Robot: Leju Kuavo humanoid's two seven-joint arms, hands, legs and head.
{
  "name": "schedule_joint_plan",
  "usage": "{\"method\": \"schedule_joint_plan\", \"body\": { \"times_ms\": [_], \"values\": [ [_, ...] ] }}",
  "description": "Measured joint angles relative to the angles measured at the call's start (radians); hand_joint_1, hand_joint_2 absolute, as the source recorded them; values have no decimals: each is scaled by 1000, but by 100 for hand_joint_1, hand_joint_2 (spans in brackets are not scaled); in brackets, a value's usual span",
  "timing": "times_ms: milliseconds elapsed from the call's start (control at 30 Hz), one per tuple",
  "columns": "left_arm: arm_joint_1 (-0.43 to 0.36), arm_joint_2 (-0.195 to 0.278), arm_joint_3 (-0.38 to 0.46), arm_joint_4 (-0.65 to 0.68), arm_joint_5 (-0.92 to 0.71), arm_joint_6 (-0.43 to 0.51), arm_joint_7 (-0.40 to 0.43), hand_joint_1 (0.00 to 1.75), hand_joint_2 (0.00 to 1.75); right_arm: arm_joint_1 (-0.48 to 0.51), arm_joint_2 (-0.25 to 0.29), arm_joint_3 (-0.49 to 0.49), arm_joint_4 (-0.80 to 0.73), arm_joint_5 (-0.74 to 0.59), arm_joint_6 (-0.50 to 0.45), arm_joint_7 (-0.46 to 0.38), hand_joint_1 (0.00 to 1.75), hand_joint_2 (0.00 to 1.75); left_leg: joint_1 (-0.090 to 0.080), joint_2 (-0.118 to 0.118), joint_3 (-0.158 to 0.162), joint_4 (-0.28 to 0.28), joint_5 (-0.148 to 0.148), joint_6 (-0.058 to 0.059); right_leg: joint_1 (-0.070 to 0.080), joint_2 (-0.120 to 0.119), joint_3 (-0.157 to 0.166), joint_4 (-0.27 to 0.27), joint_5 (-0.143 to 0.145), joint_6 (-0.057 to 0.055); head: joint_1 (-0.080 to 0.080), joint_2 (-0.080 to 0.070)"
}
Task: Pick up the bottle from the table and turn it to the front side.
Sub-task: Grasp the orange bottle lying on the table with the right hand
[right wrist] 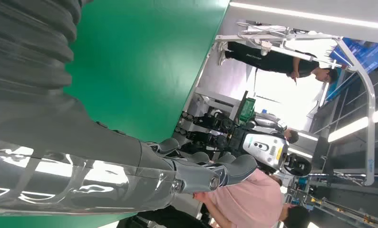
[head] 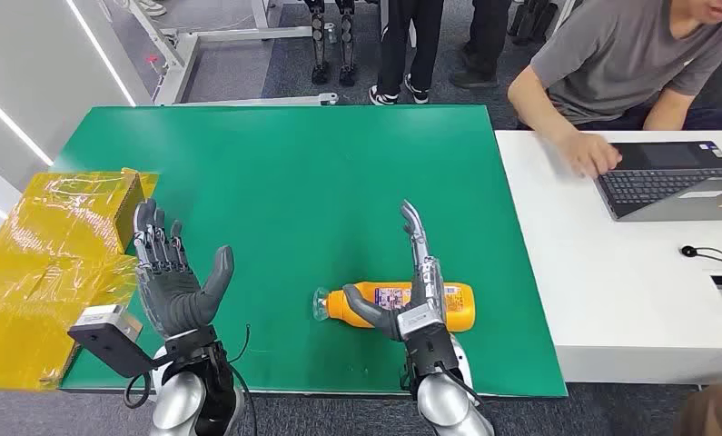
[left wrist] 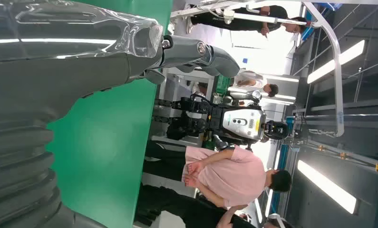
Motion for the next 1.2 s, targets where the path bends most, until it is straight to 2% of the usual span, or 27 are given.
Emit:
{"method": "schedule_joint_plan", "body": {
  "times_ms": [300,367,467,567,767,933,1200],
  "values": [
    [-1,0,0,-16,5,-2,0,0,175,-2,0,0,0,19,0,17,0,175,0,0,0,0,0,0,0,0,0,0,0,0,0,0],
    [-2,0,0,-16,6,-2,0,0,175,-8,-1,0,0,69,-1,45,0,175,0,0,0,0,0,0,0,0,0,0,0,0,0,0],
    [-3,0,0,-16,5,-2,0,0,175,-24,-16,5,-8,235,35,152,0,175,0,0,0,0,0,0,0,0,0,0,0,0,0,0],
    [-4,0,0,-16,6,-1,0,0,175,-40,-50,8,-22,381,102,247,0,175,0,0,0,0,0,0,0,0,0,0,0,0,0,0],
    [-3,1,0,-23,7,-6,0,0,175,-67,-125,8,-36,524,157,287,0,175,0,0,0,0,0,0,0,0,0,0,0,0,0,0],
    [-3,4,0,-26,8,-29,0,0,175,-91,-207,9,-35,588,232,324,0,175,0,-1,0,0,0,0,0,-1,0,0,0,0,0,0],
    [-13,9,0,-25,19,-74,0,0,175,-97,-325,17,-43,675,271,390,0,175,0,0,0,1,0,0,0,0,0,0,0,0,0,0]
  ]
}}
